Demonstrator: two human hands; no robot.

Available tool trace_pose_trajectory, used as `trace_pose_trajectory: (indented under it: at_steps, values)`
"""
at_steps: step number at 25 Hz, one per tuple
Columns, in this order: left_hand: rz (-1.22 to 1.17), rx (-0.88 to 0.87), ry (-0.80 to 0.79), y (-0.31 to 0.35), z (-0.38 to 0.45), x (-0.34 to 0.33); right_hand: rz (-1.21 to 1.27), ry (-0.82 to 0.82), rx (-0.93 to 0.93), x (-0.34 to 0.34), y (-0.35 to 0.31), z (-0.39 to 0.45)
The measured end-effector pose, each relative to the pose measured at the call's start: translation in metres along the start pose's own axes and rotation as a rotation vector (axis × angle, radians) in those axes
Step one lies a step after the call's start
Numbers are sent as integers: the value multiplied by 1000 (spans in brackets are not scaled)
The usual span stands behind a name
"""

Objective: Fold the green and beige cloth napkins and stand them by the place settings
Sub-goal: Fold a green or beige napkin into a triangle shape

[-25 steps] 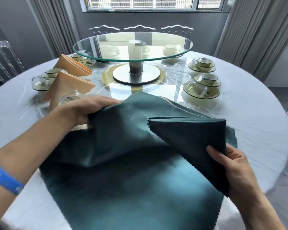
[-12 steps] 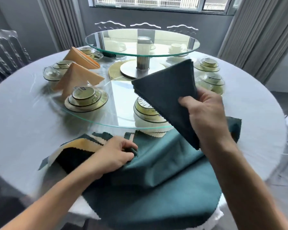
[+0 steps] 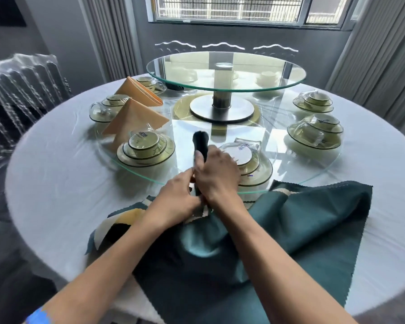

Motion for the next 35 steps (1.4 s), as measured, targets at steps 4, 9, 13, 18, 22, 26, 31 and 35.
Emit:
trace_pose_trajectory:
  at_steps: [4,9,13,18,22,26,31,35]
  values:
    - [52,73,124,-17,19,4,-148,-153,67,-4,7,-28]
    - [100,65,240,-12,19,9,-213,-298,26,-14,18,-45]
    - [129,35,246,-12,34,22,-225,-238,-1,-8,21,-33]
    - [291,12,232,-20,37,25,-272,-241,38,-13,20,-37]
    - [224,3,323,-27,42,37,-275,-182,42,-12,24,-29]
    - [209,4,368,-26,51,49,-252,-171,100,-8,23,-35]
    - [243,-115,481,-23,13,49,-242,75,-29,78,97,-45]
    - [209,-204,465,-9,-10,38,-310,-71,-213,93,214,-18]
Point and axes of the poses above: each hand's wrist, its own z-axis towards the middle knuckle, its own x-axis out of the back of the hand, y = z × x, the point moved 10 cm from there along z, towards the middle knuckle, and after that the axes turned 15 degrees about x, right-handed, at the moved point
